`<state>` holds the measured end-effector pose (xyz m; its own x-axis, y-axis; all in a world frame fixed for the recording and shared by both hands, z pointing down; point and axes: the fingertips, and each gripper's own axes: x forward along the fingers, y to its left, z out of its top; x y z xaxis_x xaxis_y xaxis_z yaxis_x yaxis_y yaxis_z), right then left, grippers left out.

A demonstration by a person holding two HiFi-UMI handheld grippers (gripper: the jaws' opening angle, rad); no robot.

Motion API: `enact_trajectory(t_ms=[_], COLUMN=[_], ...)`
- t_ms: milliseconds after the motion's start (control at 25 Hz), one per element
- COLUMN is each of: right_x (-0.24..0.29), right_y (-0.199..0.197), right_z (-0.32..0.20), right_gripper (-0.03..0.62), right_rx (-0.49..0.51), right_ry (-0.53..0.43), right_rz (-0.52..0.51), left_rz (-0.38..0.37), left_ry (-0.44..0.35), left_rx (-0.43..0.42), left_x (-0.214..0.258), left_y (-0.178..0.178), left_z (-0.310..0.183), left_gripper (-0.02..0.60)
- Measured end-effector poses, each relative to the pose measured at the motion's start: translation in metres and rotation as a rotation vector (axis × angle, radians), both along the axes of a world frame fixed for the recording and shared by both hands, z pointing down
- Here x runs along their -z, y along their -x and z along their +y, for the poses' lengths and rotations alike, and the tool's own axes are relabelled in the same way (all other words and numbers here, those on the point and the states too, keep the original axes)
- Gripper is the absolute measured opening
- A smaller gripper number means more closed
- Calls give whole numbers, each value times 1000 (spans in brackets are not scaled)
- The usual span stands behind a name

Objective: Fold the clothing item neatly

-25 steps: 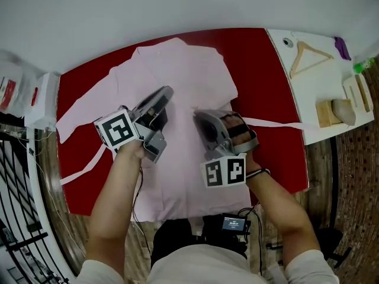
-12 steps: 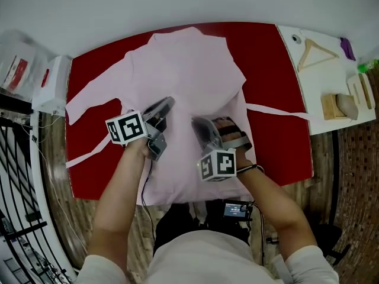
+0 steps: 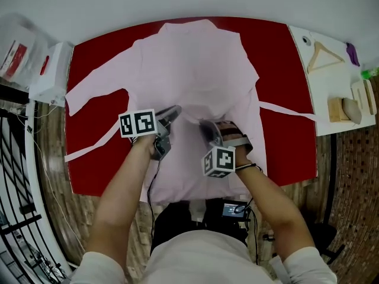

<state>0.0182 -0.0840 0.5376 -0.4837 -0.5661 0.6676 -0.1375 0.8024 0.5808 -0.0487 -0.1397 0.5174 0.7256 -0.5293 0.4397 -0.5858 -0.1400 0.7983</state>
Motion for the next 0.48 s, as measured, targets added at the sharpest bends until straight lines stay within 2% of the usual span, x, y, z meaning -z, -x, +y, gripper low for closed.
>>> enact_trajectory(t_ms=[240,280,360,480], right_x=[-25,-29,-35,-35], right_y=[-1,-2,-5,-6], right_z=[19,22,25,26], right_gripper=[26,26,26,26], right_rx=[33,32,17,-18], right_ry=[82,99,112,119], right_rz=[39,48,67,61], left_rz=[-17,-18,-16,-16], left_ry=[61,66,73,58], left_rx=[-17,-19,-34,-58], left_x=[-20,-22,-22,-16], left_y=[10,11,11,14], left_z=[27,29,32,34], left_gripper=[15,29,113,132])
